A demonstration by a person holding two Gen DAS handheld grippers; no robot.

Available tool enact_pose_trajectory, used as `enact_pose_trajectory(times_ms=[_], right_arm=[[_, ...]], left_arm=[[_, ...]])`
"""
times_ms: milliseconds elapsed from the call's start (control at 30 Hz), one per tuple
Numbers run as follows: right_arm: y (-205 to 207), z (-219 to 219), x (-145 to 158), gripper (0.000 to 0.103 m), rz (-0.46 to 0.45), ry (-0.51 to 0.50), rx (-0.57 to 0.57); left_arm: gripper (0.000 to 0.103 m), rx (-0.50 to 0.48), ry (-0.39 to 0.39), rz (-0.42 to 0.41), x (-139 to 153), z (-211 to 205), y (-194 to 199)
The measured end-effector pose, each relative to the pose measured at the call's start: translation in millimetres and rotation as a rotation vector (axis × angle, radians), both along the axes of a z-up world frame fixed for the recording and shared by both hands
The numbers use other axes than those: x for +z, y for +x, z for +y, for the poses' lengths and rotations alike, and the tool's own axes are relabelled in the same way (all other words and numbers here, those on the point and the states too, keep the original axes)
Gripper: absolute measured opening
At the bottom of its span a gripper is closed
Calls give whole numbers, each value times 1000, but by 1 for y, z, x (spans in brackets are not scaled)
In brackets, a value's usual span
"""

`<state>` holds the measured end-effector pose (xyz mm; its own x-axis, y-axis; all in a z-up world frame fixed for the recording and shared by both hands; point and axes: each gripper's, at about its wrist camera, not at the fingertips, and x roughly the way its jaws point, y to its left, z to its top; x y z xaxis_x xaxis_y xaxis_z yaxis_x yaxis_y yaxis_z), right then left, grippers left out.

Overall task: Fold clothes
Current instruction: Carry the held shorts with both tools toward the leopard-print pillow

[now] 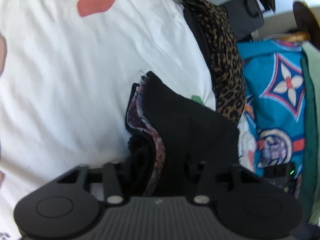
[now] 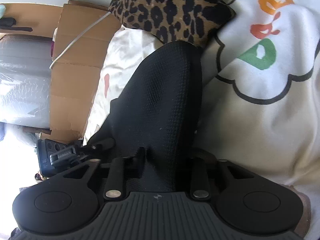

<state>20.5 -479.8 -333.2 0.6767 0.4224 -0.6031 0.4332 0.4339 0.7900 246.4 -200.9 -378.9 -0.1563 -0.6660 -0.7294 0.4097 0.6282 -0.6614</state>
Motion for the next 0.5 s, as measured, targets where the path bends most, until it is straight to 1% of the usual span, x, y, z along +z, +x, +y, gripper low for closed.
enact_pose_trajectory(times_ms=[33, 100, 267, 333, 500], right_arm=[[1, 0, -1, 11, 3, 3, 1], [2, 3, 2, 10, 15, 0, -8], [2, 10, 16, 9, 50, -24, -39], [2, 13, 25, 9, 51, -41, -46], [7, 22, 48, 9, 46, -84, -12]], left_arm=[[39, -6, 8, -15, 3, -1, -2], [37, -3, 19, -39, 11, -3, -7], [35, 5, 44, -104, 30, -6, -20], [35, 28, 50, -132, 39, -4, -27], [34, 63, 120, -176, 62, -8, -43]])
